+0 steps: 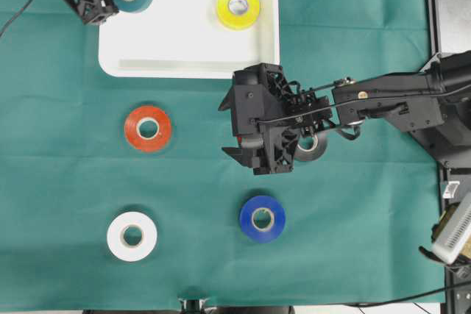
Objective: Put the tape alternately from left to right into the white case.
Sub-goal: 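Lift the teal roll and carry it into the white tray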
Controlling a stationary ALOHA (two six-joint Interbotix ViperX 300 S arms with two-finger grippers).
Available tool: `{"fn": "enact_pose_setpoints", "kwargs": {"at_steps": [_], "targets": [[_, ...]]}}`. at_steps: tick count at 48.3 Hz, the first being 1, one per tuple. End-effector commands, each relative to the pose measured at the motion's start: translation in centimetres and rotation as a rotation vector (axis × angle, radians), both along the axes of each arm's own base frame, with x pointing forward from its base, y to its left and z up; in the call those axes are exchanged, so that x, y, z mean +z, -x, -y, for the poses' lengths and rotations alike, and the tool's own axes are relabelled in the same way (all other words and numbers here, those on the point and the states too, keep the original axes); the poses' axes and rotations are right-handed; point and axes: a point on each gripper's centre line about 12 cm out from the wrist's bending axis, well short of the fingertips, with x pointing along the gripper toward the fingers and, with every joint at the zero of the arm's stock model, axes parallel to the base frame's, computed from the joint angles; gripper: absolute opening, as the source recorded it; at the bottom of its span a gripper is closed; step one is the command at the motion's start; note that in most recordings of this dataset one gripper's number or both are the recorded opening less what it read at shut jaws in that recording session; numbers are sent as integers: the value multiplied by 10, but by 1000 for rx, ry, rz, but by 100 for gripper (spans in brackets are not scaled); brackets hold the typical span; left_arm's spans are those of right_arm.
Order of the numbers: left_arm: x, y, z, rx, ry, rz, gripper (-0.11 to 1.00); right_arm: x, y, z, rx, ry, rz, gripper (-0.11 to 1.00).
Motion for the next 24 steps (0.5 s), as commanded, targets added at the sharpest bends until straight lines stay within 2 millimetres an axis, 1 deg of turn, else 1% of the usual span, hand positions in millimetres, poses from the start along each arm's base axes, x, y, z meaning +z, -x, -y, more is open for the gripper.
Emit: {"fn": "enact_pose_setpoints", "kwargs": {"at_steps": [1, 9, 24], "targets": [[12, -8, -11, 16, -24, 41, 24, 13, -1, -2, 5, -7, 42, 73], [18, -11, -15, 19, -35, 57, 24, 13, -1, -2, 6, -6, 42, 73], [13, -8, -13, 21, -26, 45, 24, 12, -1, -1, 4, -6, 41, 73]]}}
